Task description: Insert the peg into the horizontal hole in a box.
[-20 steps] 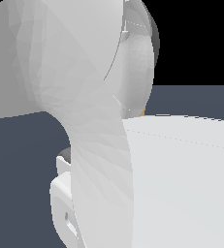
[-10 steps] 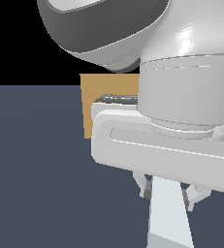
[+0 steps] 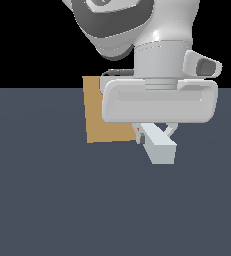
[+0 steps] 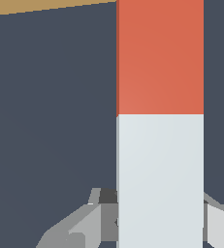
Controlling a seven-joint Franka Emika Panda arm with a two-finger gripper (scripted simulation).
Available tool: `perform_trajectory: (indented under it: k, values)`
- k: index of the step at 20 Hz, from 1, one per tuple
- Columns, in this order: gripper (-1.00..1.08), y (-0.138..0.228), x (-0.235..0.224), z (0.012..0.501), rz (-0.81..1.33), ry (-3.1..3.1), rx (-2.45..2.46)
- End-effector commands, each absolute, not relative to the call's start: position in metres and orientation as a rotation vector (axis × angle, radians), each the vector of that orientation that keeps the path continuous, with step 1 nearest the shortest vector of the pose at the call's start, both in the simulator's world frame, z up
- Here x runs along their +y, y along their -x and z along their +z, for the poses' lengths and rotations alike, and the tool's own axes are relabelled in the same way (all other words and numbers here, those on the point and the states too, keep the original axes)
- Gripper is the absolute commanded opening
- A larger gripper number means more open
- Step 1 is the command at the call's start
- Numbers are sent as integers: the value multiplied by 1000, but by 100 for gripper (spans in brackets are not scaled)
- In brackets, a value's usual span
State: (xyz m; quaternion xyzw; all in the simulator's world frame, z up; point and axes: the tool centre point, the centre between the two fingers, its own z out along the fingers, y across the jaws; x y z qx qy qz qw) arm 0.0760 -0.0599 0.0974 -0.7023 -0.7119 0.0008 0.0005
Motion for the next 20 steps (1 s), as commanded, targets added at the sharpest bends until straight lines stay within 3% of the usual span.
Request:
perform_trajectory:
  k: [1,20]
  values:
    - [-100,-73,-42,106,1,2136,-2305]
    - [-100,-69,-26,113,-2,2074,-2362]
